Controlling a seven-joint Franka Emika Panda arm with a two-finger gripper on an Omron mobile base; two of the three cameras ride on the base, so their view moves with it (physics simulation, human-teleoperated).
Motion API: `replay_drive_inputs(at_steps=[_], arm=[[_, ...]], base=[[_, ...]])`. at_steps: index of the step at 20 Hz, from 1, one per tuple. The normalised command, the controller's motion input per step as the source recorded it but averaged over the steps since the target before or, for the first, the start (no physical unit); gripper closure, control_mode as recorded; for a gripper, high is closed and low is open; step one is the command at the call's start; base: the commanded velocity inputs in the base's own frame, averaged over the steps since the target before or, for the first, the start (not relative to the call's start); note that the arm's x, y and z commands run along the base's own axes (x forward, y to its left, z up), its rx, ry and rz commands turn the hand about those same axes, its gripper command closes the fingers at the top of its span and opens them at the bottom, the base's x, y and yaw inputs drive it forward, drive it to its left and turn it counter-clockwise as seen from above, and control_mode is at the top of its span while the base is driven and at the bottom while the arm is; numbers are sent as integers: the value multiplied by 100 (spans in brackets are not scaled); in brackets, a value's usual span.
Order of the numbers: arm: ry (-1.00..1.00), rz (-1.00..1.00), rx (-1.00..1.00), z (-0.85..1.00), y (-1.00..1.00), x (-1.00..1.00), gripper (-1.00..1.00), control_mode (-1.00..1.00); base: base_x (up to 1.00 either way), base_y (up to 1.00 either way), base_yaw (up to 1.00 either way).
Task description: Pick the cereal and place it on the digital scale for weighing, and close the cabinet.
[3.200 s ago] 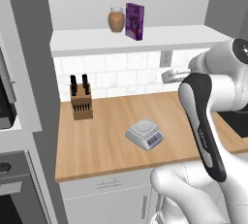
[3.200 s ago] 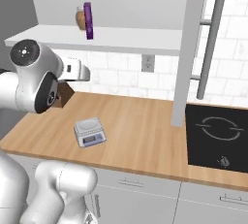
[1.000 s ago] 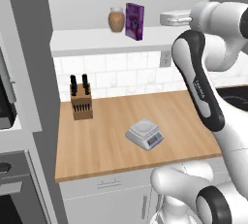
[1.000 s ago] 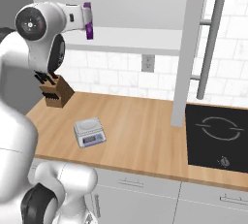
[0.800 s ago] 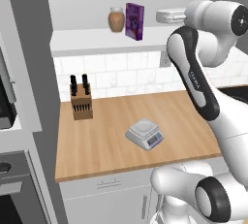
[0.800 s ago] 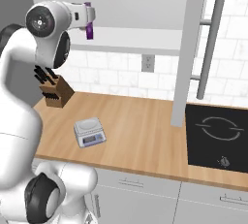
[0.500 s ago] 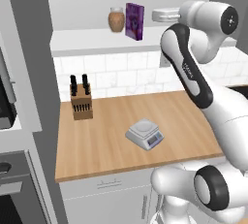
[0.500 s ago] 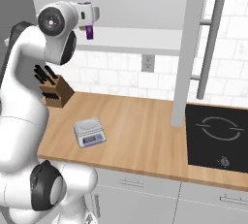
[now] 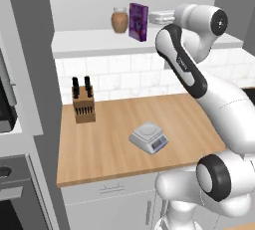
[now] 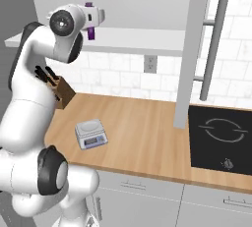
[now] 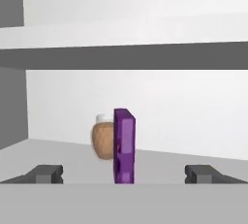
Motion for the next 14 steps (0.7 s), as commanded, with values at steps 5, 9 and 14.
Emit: replay_drive_inputs(at_steps=[5, 9, 14], arm=[[0, 0, 0, -4, 12, 51, -100, -100], [0, 0, 0, 0, 10, 46, -100, -100], [0, 0, 0, 0, 11, 49, -100, -100]], base=[[0, 0, 0], [0, 0, 0], [0, 0, 0]])
